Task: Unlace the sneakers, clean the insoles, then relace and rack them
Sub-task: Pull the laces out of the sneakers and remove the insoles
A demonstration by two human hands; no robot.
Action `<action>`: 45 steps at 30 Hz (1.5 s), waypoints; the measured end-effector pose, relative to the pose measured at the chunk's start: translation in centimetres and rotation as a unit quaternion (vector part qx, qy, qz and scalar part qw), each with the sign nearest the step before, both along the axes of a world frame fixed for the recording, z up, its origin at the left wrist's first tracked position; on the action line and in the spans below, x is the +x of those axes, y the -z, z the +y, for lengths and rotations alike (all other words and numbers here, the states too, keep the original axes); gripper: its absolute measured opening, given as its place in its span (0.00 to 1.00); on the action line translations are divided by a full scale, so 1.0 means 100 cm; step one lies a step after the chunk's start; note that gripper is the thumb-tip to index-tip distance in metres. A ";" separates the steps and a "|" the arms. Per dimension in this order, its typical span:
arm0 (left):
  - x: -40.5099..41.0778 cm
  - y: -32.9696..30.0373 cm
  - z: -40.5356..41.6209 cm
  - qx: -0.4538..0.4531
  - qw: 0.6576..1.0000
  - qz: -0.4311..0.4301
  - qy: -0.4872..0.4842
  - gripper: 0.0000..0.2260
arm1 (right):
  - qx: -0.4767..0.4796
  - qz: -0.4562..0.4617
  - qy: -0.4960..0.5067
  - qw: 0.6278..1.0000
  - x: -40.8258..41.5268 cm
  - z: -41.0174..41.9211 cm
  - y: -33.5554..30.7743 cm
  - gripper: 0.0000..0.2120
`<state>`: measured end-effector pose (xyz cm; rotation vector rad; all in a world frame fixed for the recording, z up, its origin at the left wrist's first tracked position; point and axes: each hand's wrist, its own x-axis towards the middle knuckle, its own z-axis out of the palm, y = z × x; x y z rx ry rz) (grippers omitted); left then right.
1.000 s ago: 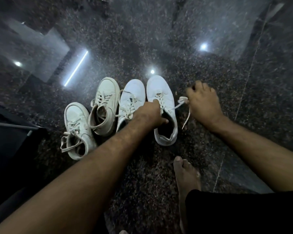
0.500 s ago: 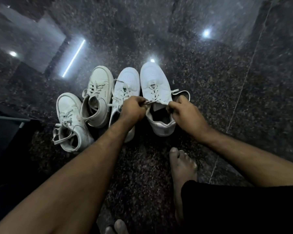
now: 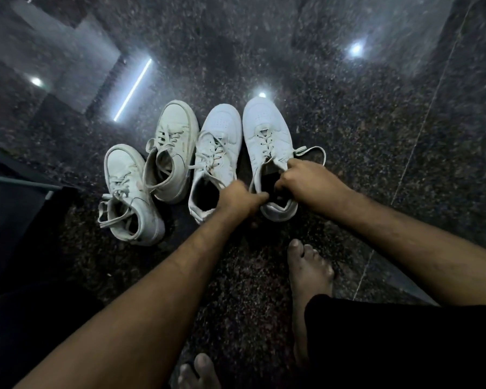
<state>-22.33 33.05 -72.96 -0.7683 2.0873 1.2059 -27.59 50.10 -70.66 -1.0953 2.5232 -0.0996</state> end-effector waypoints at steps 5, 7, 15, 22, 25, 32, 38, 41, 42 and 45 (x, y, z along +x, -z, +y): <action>0.026 0.001 0.012 0.271 0.935 -0.112 -0.200 0.12 | 0.015 -0.060 0.032 0.998 -0.003 -0.010 0.000 0.08; 0.026 0.006 0.010 0.268 0.934 -0.085 -0.221 0.10 | 0.013 -0.066 0.053 0.996 0.002 -0.015 0.001 0.07; 0.035 0.002 0.002 0.336 0.910 -0.076 -0.231 0.09 | 0.088 -0.021 0.084 0.992 0.005 -0.036 0.009 0.11; 0.033 0.002 -0.001 0.349 0.909 -0.072 -0.218 0.10 | 0.063 -0.118 0.180 0.975 -0.004 -0.036 0.022 0.22; 0.033 0.000 0.000 0.351 0.908 -0.075 -0.218 0.09 | 0.061 -0.126 0.192 0.971 -0.005 -0.036 0.024 0.19; 0.029 -0.004 -0.002 0.363 0.899 -0.099 -0.224 0.07 | 0.016 -0.095 0.249 0.964 0.002 -0.030 0.027 0.14; 0.021 -0.002 0.001 0.279 0.941 -0.063 -0.179 0.06 | 0.014 -0.055 0.275 0.960 0.010 -0.033 0.028 0.10; 0.019 -0.002 0.003 0.228 0.962 -0.020 -0.148 0.05 | 0.032 -0.033 0.274 0.961 0.011 -0.036 0.026 0.12; 0.018 -0.002 0.004 0.224 0.964 -0.017 -0.145 0.06 | 0.033 -0.029 0.277 0.960 0.011 -0.036 0.026 0.12; 0.018 0.000 0.002 0.242 0.958 -0.019 -0.150 0.04 | 0.015 -0.032 0.297 0.954 0.014 -0.037 0.027 0.09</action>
